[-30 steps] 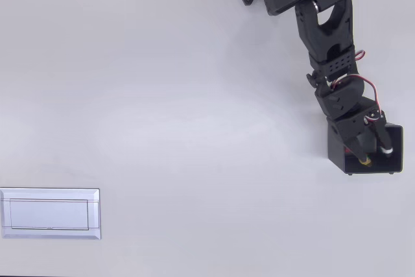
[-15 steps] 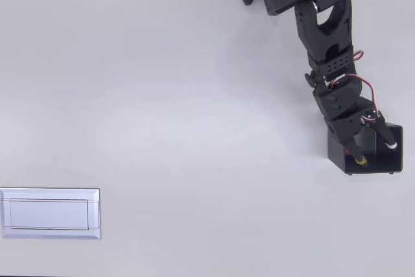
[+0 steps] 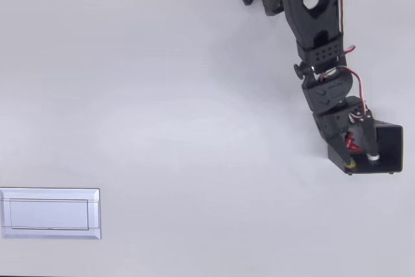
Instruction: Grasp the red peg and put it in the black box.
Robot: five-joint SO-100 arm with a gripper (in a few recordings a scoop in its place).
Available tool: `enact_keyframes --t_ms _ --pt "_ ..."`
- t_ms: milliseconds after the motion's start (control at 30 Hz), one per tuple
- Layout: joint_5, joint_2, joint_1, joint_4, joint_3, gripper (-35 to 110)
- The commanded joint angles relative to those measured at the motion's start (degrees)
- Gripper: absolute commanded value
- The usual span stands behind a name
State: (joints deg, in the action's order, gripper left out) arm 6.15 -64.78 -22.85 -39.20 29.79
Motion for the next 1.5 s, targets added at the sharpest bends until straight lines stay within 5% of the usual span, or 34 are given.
enact_keyframes --t_ms 0,400,867,1467 --pt "1.6 12.0 3.3 5.1 -0.4 0" --pt "-0.7 37.9 17.9 49.9 -4.8 0" --pt "-3.8 64.1 23.6 71.5 -28.7 0" --pt "-3.8 71.1 22.1 107.6 -29.0 0"
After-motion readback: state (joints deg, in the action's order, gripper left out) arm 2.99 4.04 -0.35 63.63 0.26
